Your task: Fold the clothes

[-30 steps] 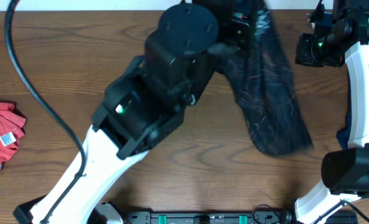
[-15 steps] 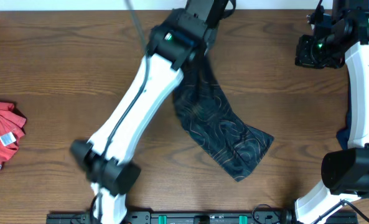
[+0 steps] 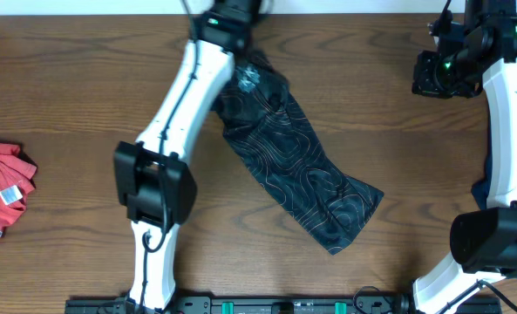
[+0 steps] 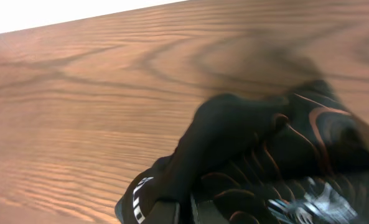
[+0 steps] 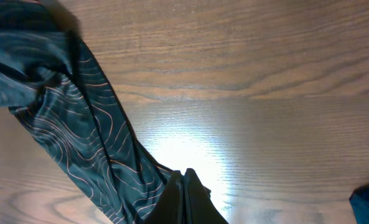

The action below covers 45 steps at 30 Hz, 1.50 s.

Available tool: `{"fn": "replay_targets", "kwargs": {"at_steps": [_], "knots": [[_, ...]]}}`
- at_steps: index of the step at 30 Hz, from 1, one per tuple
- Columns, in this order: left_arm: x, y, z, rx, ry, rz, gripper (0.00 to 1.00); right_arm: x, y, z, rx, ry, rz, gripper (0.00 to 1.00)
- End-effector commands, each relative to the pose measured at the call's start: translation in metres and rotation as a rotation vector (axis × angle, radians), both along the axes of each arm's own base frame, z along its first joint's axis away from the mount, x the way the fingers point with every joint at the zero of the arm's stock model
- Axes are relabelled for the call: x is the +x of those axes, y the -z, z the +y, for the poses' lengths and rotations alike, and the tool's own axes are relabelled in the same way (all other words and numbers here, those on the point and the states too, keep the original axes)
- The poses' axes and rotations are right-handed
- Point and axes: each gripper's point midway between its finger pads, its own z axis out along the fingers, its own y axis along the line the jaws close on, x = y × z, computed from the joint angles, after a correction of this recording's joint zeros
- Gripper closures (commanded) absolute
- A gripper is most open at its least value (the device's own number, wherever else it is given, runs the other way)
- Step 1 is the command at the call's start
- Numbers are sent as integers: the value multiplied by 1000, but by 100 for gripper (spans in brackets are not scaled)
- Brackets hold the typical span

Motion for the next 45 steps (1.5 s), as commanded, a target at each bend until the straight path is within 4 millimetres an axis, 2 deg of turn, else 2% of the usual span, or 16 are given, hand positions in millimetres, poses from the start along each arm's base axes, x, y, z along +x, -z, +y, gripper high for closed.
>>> {"fn": "replay_targets", "kwargs": {"at_steps": [1,2,3,4,5,7,9,11,15,20,23,25,29,37,40,45], "knots": [[7,-8,49,-24,-105,-20,71,1,-10,6,3,-31,-31,99],[6,-5,60,-46,-118,0,39,1,-10,7,2,-34,-31,99],[4,-2,67,-70,-124,19,24,1,-10,8,3,-35,-31,99],[2,2,73,-94,-129,40,23,1,-10,9,2,-41,-32,98],[-2,5,79,-116,-134,65,32,1,-10,11,0,-51,-33,92],[-8,11,86,-156,-142,107,63,0,-10,15,4,-63,-34,71],[-13,15,89,-194,-143,135,67,0,-11,24,25,-99,-40,46],[-18,16,92,-212,-147,157,66,0,-12,30,40,-121,-43,36],[-35,13,98,-206,-162,207,73,-4,-10,29,34,-120,-24,45],[-60,17,89,-252,-147,310,80,-21,-3,22,-11,-108,52,34],[-68,25,85,-271,-142,352,80,-29,-1,28,-4,-123,87,27],[-73,31,84,-276,-143,381,81,-35,5,39,-4,-151,114,27],[-80,40,84,-271,-148,416,82,-56,41,71,-6,-229,226,28],[-84,41,85,-267,-148,431,81,-133,140,131,-1,-289,448,31],[-83,41,85,-268,-148,429,81,-158,156,138,-7,-276,467,26],[-83,41,84,-269,-148,430,81,-184,163,134,29,-259,513,24]]}}
